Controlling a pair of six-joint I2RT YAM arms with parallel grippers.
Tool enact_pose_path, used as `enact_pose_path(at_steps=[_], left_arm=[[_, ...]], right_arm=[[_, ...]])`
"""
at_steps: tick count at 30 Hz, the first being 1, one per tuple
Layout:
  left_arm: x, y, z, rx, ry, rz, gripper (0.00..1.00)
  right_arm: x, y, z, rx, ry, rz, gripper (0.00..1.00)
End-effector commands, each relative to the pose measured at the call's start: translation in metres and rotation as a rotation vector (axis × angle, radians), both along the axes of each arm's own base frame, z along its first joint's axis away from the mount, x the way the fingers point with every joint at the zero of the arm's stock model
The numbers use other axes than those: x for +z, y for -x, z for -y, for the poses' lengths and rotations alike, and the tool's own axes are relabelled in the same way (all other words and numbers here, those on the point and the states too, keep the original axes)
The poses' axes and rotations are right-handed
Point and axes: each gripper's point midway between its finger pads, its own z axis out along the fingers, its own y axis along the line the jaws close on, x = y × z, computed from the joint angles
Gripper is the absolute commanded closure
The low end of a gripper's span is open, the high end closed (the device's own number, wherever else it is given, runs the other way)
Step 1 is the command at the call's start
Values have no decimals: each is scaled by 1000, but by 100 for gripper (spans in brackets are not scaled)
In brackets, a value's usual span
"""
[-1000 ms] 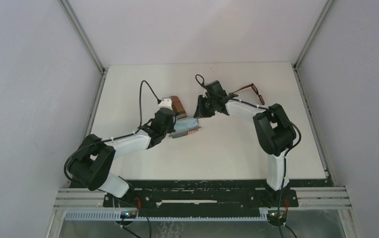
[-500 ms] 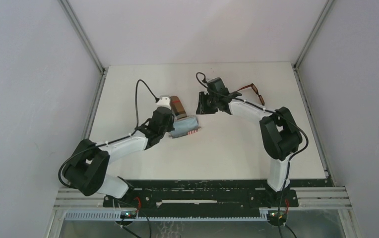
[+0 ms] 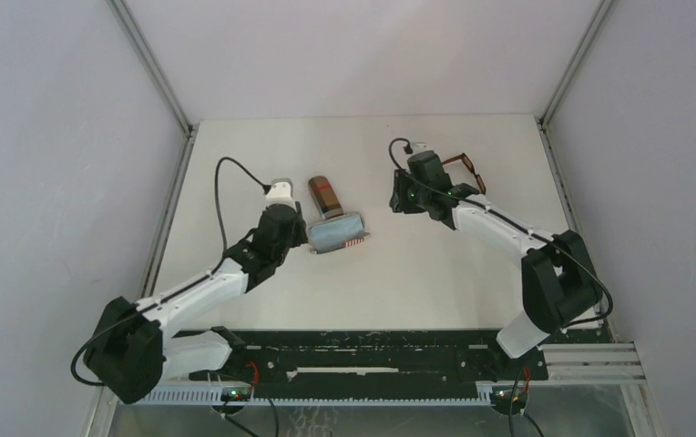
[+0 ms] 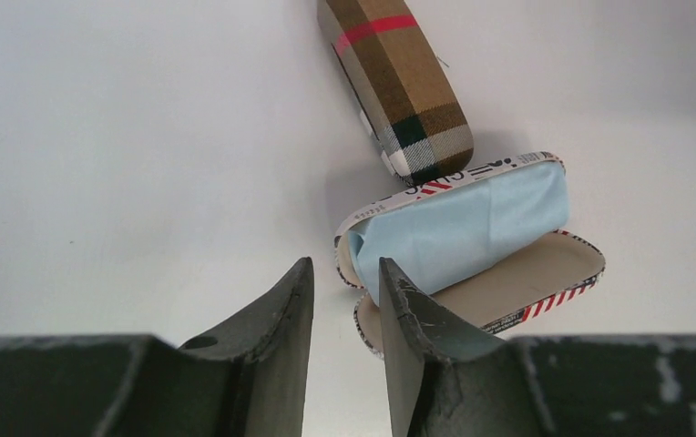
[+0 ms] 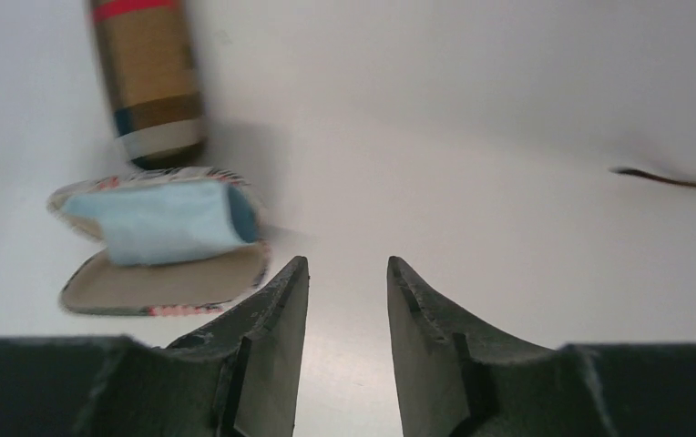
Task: Organize the sunglasses
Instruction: Pick up the sunglasses from the center of the board.
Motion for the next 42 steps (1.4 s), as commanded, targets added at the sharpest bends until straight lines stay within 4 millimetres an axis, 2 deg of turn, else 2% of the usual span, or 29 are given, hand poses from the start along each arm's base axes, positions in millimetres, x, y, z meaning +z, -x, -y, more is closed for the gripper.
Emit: enact_pose_path(at_steps=[1,5,8,11,15,25,29,38,42], left_arm=[[18,13,-19,85,63,27,62],[26,30,-30,109,79,-1,56],[31,42,-29,88,119,-12,51],[35,52,-31,70,157,10,45],[43,61,-31,45,197,39,42],[46,65,-20,-27,208,18,42],[48,64,-25,-6,198,33,42],[45,61,-24,-6,182,23,42],[43,60,-21,-14,182,16,42]], right_arm=[[13,-14,64,-290,44,68,63],[5,-14,117,-513,79,66,61],[0,-18,148,-630,99,55,58],[-3,-23,171,-724,105,57,48],[-9,-32,192,-811,96,43,46],[-38,-63,214,-968,118,-69,45],[-47,-76,218,-995,119,-84,45],[-66,-87,223,-1075,148,-116,46],[-74,-85,223,-1098,180,-151,48]])
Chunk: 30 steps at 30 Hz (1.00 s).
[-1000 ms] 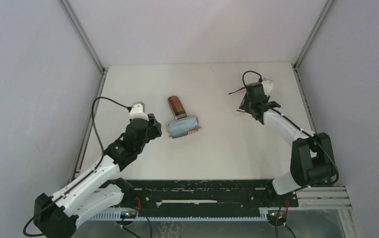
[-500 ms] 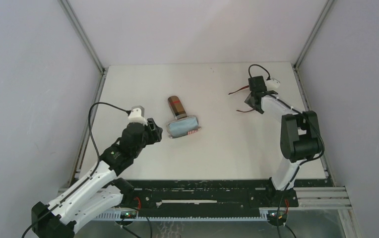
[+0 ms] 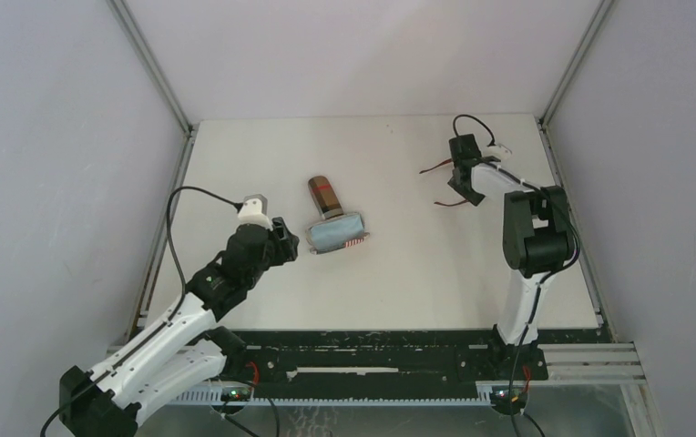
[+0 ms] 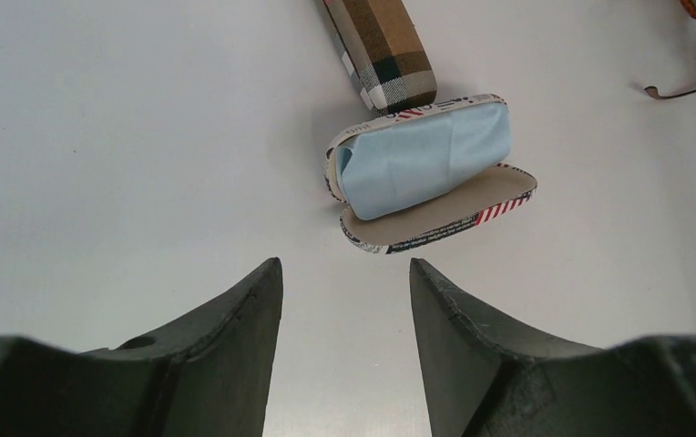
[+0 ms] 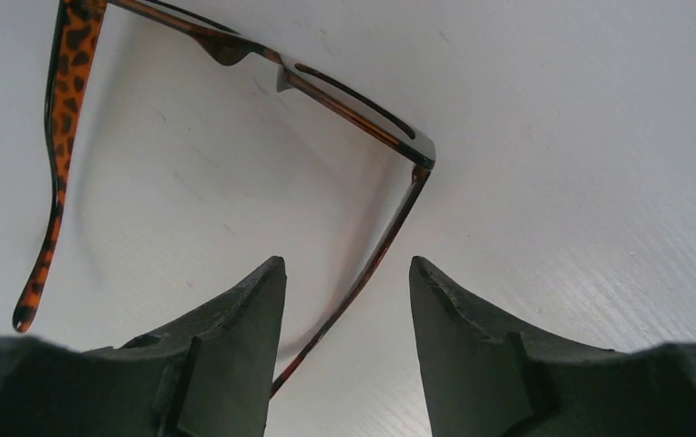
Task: Organize the sunglasses
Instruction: Pick up the sunglasses from the center of the board.
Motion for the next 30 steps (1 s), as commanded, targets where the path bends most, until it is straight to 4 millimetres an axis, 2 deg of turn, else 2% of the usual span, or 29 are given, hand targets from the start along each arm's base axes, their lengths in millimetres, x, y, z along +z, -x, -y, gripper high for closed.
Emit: enact_pose_path(at_steps=[1,7,11,17,22,26,30], left_arm=[[9,-6,3,-6,9,27,42],[6,-7,6,-19,10,18,42],[5,-8,6,-18,10,17,42],[5,-8,6,-17,9,17,42],[4,-8,5,-14,4,17,42],[4,-7,4,-8,2,18,42],[5,-7,3,-8,-1,19,42]], right_arm=[[4,-4,6,-71,29,-4,48],[5,-4,3,-70,56,-8,54],[-1,-2,-2,-55,35,-36,56],[-14,2,-7,-32,1,-85,71],[-14,4,-8,-27,-8,-93,80],[-6,6,-6,-19,2,-71,86],[16,10,0,4,29,-19,94]])
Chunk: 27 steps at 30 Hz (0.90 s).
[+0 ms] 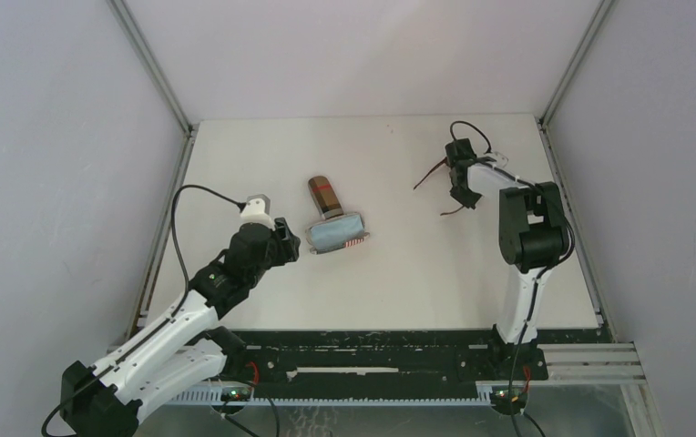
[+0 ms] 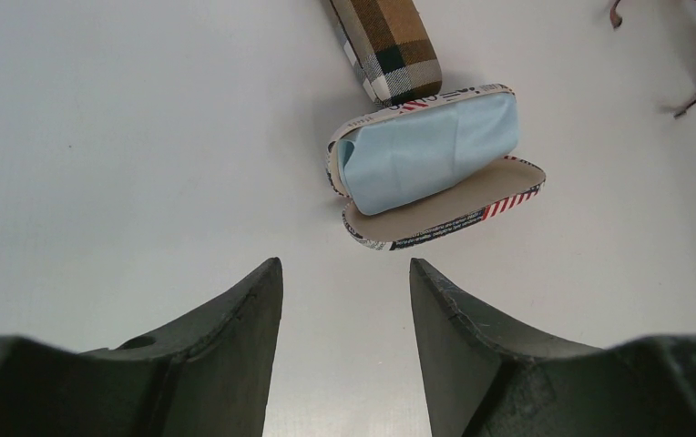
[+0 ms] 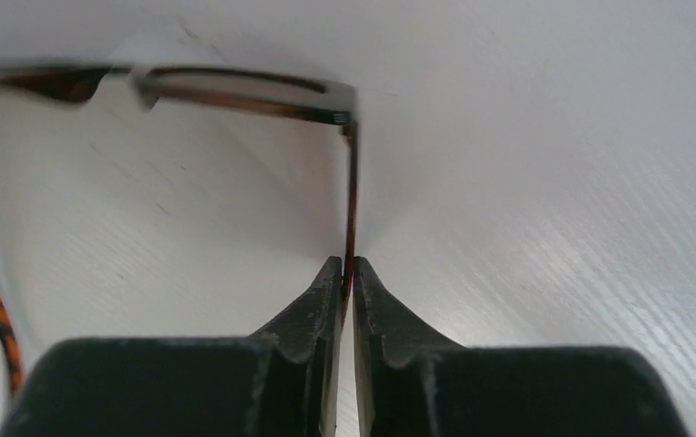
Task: Organize the sunglasses
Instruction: Pick up the sunglasses from the center of the board.
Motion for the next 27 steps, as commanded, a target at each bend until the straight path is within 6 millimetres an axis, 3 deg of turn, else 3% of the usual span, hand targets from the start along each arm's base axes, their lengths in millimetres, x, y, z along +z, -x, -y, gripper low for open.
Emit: enact_pose_path(at_steps=[1,5,11,16,18,23,27], left_arm=[[14,-5,1,0,17,48,42],[21,-4,-1,0,23,64,42],[50,-1,2,-44,49,131,37],[83,-3,11,-93,45,184,27],[97,-4,17,-101,27,206,23],[122,7,50,-155,38,251,13],[130,18,82,-190,58,260,10]], right_arm=[[46,-2,7,31,29,117,97],[71,9,8,87,34,177,100],[106,42,-4,231,-9,240,100],[124,79,-42,399,-45,199,100],[130,99,-66,473,-43,192,100],[143,145,-106,583,-37,191,100],[153,175,-129,638,-51,210,100]])
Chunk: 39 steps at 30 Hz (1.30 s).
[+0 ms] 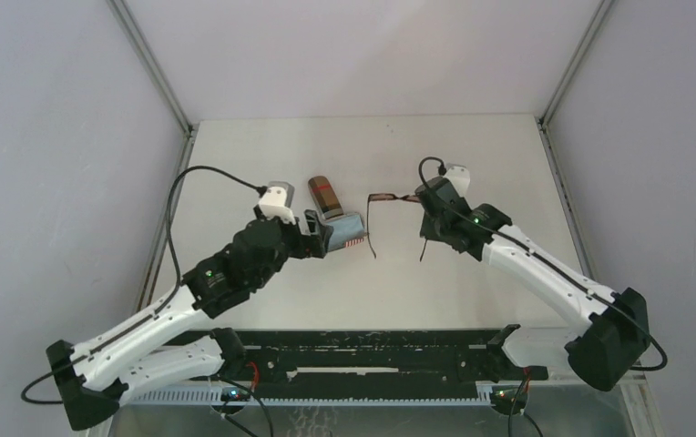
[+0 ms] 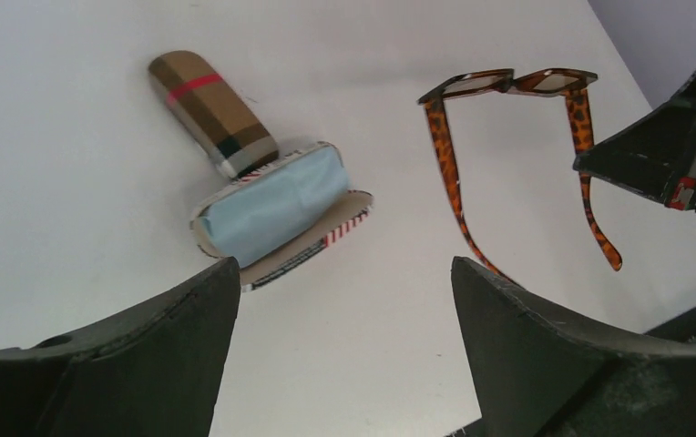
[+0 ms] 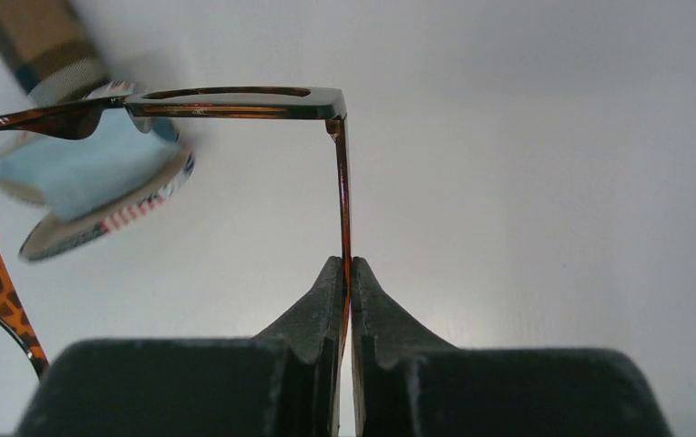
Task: Organize the sunglasses
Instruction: Pick up the sunglasses from the center of the board, then fold the sunglasses.
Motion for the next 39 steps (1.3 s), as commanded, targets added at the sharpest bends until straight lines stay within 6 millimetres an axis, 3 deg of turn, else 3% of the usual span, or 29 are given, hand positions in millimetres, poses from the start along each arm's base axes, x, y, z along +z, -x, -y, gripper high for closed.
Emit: enact_pose_path(at_steps=[1,9,23,39], left_arm=[[30,3,26,17,42,58,10],[8,2,70,23,9,2,12],[-5,-30,108,56,-149,16,24],[-30,-49,140,47,-159,-48,59]], right_arm=[[14,30,-6,-9,-3,24,100],[12,52,-10,-4,35,10,100],[12,47,-11,9,50,22,100],[25,44,-9,66,37,57,100]])
